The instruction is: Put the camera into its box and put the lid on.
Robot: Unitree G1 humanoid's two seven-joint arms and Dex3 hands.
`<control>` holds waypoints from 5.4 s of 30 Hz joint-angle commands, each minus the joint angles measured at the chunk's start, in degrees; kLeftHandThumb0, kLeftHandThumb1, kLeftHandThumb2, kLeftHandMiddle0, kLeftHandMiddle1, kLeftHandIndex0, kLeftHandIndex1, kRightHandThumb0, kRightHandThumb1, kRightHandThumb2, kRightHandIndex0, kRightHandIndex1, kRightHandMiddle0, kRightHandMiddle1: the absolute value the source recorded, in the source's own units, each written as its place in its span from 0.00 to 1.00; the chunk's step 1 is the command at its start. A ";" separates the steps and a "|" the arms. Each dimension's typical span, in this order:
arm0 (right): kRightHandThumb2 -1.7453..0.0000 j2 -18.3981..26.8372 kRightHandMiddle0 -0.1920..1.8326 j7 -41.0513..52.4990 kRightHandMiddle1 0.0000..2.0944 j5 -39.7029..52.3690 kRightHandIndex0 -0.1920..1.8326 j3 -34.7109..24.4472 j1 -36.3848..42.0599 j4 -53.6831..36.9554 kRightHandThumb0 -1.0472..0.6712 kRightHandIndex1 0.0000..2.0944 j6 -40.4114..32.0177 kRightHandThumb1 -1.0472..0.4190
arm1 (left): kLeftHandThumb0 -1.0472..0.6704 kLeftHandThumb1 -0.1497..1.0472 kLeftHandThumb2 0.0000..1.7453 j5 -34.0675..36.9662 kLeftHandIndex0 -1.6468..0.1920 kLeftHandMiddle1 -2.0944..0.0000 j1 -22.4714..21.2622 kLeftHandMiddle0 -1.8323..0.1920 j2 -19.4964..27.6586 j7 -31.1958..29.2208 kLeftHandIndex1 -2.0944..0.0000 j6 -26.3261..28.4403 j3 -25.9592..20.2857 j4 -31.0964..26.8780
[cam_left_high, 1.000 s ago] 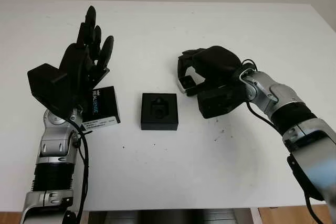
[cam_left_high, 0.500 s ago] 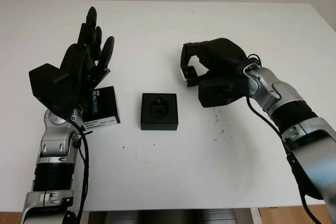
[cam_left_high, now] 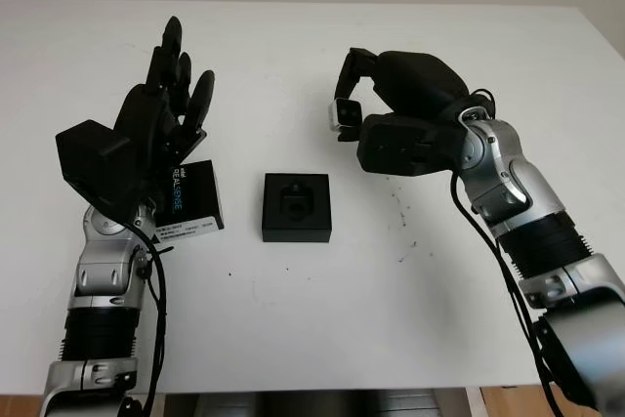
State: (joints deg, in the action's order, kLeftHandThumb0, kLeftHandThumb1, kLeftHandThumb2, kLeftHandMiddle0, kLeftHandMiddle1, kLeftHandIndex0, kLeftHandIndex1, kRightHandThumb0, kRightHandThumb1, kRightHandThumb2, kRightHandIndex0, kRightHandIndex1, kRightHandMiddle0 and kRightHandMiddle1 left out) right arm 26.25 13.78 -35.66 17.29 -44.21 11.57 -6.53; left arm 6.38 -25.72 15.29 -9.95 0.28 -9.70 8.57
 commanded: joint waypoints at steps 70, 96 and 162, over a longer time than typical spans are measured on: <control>0.92 -9.02 0.28 6.82 1.00 -8.23 0.36 4.56 18.51 -28.48 0.36 0.06 -15.43 0.00 | 0.23 1.00 0.28 -0.51 0.97 0.97 -0.94 0.97 -3.63 2.99 0.97 0.14 1.81 -0.92; 0.93 -12.15 0.31 8.55 1.00 -10.03 0.36 5.53 21.08 -30.06 0.36 0.07 -17.83 0.00 | 0.23 1.00 0.27 -0.29 0.97 0.97 -0.83 0.97 -3.96 2.99 0.97 -0.98 1.36 -0.08; 0.97 -7.97 0.18 16.56 0.22 -31.35 0.16 9.16 20.26 -29.20 0.20 0.02 -9.56 0.07 | 0.22 1.00 0.25 0.26 0.97 0.97 1.11 0.97 -4.13 3.61 0.97 1.42 1.00 -3.50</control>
State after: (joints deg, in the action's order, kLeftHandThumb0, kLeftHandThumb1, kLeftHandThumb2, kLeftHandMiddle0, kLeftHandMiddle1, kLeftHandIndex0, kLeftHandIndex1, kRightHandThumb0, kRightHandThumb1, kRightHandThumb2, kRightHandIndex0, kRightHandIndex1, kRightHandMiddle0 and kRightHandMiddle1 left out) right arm 18.09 29.92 -66.59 26.60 -24.51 -16.37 -16.48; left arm 6.69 -25.29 11.12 -6.45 2.43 -8.47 5.62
